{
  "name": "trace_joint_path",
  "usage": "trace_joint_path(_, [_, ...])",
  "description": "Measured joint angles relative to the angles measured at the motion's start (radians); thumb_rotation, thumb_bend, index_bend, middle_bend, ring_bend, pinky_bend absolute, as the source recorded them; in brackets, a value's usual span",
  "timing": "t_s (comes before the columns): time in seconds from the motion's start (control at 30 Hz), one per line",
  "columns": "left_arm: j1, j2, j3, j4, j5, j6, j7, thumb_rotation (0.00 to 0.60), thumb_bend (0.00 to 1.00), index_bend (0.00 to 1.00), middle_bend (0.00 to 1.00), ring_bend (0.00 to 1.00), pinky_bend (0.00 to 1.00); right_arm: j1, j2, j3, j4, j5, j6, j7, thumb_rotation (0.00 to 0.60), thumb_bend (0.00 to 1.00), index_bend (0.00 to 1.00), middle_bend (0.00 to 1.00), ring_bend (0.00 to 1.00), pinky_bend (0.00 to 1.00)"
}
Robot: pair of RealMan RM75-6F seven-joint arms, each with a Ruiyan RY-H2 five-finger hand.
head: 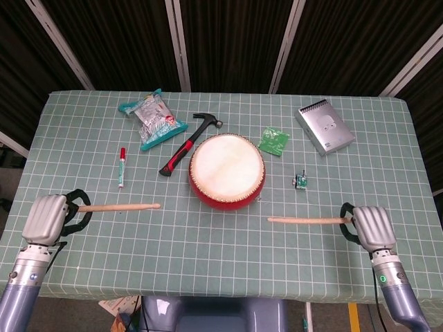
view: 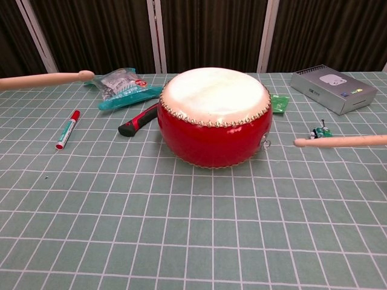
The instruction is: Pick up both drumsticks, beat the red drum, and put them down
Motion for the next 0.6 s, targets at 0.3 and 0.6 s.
trace_joint_path(0.3, [0.0, 0.008, -0.015, 0.036, -0.009, 0.0, -0.03, 0.6, 0.52, 0.76, 1.0, 1.0, 1.0, -0.007, 0.053, 0.065, -0.119, 0.093, 0.024, 0.061, 0.6, 0.52, 0.9, 1.0, 1.0, 1.0])
trace_joint_path(0.6, [-0.057, 0.009, -0.102, 0.109, -0.116, -0.065, -0.086, 0.6, 0.52, 0.76, 1.0, 1.0, 1.0, 0.052, 0.085, 0.156, -0.241, 0.308, 0.012, -0.025, 0.6, 0.52, 0.9, 1.0, 1.0, 1.0])
